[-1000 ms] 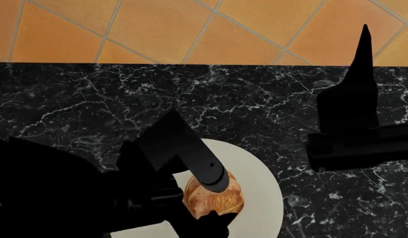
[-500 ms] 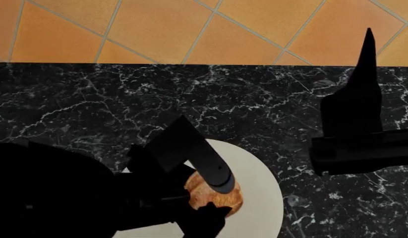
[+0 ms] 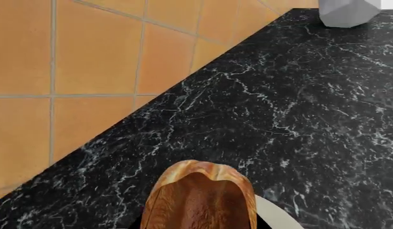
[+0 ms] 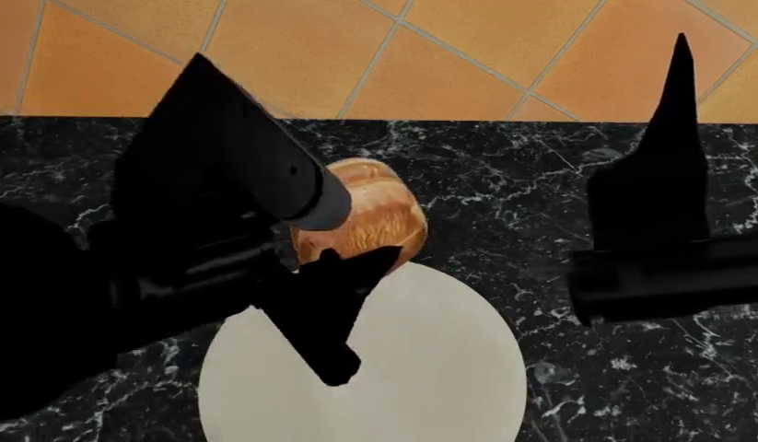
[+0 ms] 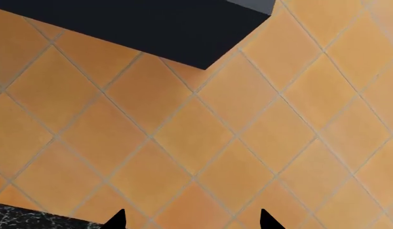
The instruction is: Place all breads on the cutting board.
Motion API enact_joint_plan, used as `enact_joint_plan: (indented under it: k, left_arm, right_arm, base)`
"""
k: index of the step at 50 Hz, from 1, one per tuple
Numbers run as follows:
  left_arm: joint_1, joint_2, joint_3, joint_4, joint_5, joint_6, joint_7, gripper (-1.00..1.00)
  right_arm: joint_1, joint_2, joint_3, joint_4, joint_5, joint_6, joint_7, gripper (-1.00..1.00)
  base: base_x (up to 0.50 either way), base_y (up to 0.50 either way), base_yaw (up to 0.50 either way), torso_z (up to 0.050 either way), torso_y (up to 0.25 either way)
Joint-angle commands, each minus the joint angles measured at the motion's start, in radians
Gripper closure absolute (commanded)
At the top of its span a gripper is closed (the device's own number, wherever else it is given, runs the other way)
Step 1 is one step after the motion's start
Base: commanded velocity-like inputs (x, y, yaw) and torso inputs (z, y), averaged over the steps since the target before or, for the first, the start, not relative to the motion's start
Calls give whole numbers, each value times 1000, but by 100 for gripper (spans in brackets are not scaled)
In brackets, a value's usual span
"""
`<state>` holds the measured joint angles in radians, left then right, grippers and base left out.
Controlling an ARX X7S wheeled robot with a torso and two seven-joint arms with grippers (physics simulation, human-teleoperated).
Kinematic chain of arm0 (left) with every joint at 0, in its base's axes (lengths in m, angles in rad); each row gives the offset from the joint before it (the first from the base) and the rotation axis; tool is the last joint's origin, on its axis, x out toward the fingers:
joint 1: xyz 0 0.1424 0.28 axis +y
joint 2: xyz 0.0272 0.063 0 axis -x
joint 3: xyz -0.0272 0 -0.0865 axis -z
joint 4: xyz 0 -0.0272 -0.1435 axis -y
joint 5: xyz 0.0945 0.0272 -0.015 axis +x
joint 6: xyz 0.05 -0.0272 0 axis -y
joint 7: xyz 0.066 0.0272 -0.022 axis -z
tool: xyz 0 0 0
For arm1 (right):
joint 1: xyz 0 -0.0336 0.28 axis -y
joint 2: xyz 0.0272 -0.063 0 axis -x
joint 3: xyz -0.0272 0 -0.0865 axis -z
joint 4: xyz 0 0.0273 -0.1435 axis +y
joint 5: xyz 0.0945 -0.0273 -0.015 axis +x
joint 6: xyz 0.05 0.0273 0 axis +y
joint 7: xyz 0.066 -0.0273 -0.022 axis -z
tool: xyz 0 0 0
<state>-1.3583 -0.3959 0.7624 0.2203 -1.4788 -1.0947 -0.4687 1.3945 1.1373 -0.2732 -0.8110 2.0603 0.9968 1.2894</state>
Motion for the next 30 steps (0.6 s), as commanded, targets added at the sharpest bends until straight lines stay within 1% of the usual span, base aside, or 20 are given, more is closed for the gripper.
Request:
enact_joint_plan:
  k: [1,3,6,13,14,18,30]
  left_arm:
    - [-125,-122,-198,109,-179,-5,-151,100]
    - [-175,-160,-229,102,-217,-13,-174,100]
    - [-241,-190,-243,61,-220,-32,-180,100]
    - [-307,-243,-255,-3,-210,-59,-178,100]
    - [-301,-246,-263,-6,-229,-54,-182,100]
    - [-311,-245,-257,1,-228,-56,-207,100]
    - [-359,-246,-239,-36,-206,-77,-205,100]
  right_arm:
    - [135,-47,-41,46,44,40,27,-100]
    - [179,-62,-96,56,60,80,57,-100]
    - [194,-76,-106,59,63,78,66,-100]
    - [217,-72,-112,53,82,79,71,-100]
    - [224,-71,-113,52,87,78,73,-100]
    - [235,-71,-118,50,93,80,75,-100]
    - [216,-45,-97,34,94,62,60,-100]
  base:
    - [0,0,0,0,0]
    - [-1,250,0,0,0]
    - [-1,500,0,0,0]
    - [-1,500,0,0,1]
    - [-1,500,0,0,0]
    - [0,500,0,0,0]
    - [1,500,0,0,0]
